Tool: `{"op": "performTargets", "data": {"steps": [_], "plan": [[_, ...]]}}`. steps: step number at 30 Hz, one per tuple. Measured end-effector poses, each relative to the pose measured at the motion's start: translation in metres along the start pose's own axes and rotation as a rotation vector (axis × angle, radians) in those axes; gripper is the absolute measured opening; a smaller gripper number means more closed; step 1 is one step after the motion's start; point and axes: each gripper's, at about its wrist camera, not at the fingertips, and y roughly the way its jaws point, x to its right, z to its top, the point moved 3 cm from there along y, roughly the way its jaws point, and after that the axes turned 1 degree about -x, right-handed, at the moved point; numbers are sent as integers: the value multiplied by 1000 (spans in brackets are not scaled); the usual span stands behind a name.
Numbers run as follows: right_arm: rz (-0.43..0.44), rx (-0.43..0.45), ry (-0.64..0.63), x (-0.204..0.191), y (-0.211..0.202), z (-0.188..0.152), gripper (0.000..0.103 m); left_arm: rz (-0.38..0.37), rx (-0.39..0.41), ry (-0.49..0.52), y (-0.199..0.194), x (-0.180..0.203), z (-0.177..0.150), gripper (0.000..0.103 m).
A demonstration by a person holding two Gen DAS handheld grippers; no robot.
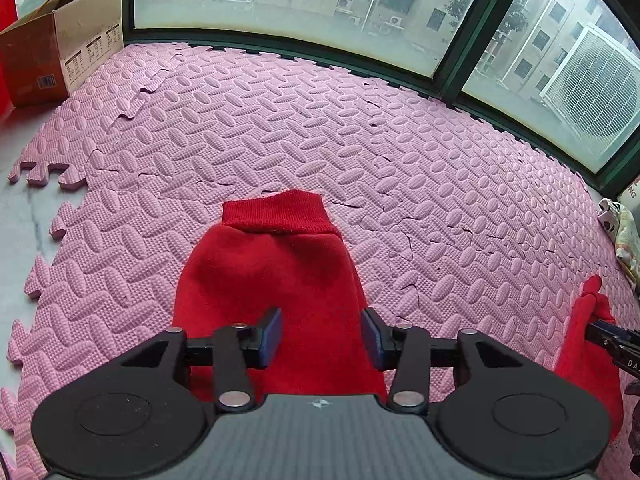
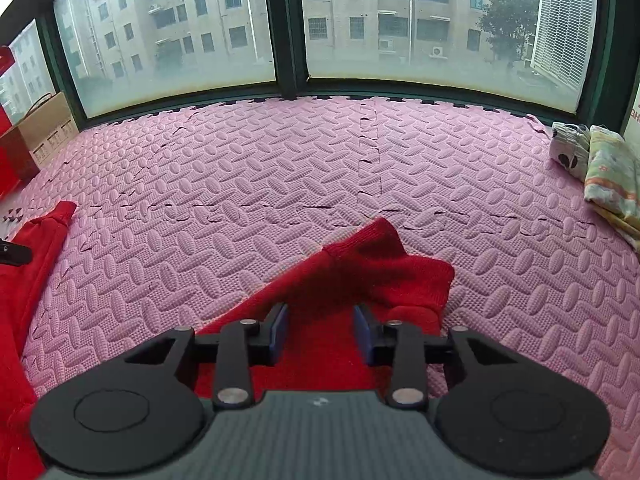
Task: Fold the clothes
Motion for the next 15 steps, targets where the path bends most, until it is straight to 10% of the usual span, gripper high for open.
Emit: {"op": "performTargets", "data": {"steps": [7, 11, 15], "plan": [[5, 11, 25, 0, 16, 11, 29, 67, -12, 53, 25, 16, 19, 46], [-2, 23, 49, 2, 23, 20, 7, 87, 1, 68, 32, 21, 31, 10], [0, 44, 23, 0, 31, 36, 2, -10, 75, -9, 25, 20, 52, 8]]}}
